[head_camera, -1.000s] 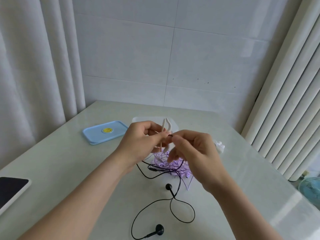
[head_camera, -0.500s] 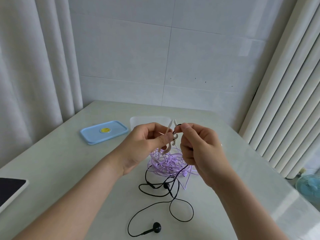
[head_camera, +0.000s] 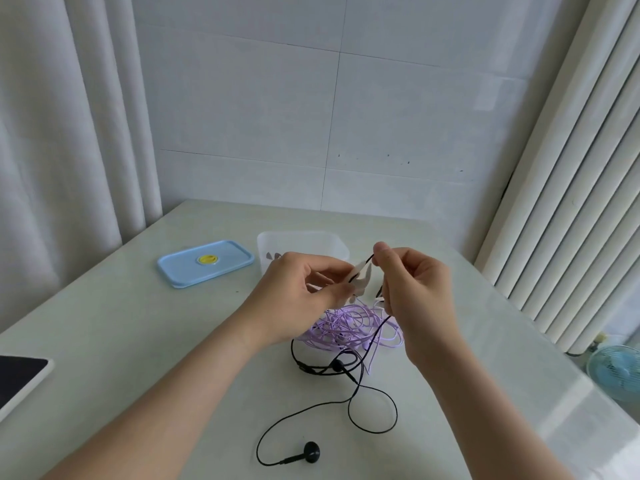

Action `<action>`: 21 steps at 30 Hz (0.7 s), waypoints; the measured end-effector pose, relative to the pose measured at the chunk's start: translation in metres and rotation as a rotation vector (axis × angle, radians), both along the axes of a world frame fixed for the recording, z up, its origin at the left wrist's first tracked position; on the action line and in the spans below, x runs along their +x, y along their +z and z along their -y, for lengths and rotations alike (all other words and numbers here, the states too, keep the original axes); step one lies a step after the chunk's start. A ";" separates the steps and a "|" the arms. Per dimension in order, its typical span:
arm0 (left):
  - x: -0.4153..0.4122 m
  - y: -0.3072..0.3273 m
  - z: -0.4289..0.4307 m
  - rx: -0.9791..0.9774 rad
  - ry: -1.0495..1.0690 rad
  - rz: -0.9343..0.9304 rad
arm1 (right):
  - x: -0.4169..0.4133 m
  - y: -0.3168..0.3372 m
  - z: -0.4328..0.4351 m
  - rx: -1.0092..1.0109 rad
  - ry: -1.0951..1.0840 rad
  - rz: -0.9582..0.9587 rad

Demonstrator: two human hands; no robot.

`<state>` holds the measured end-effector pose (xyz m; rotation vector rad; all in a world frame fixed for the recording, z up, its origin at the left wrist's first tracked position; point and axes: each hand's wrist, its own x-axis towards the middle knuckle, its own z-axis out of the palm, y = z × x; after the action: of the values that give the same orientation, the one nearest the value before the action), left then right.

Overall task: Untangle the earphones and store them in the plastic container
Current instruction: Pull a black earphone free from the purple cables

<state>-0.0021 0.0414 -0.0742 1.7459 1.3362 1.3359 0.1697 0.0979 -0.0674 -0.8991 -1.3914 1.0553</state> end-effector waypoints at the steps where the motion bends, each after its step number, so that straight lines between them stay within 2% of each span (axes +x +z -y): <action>1: 0.001 0.001 0.000 0.005 -0.029 0.012 | 0.000 -0.001 -0.001 0.007 -0.006 0.002; 11: -0.003 0.001 -0.003 0.000 -0.089 0.309 | 0.001 -0.011 -0.008 0.005 -0.002 0.167; 16: -0.005 0.003 -0.004 0.011 0.005 0.403 | 0.001 -0.009 -0.005 0.052 0.072 0.364; 21: -0.011 0.006 -0.005 -0.041 0.158 0.430 | -0.001 -0.007 0.005 0.066 0.263 0.523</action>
<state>-0.0135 0.0462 -0.0683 1.2493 1.2585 1.6445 0.1687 0.0928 -0.0741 -1.0049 -2.0118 0.9974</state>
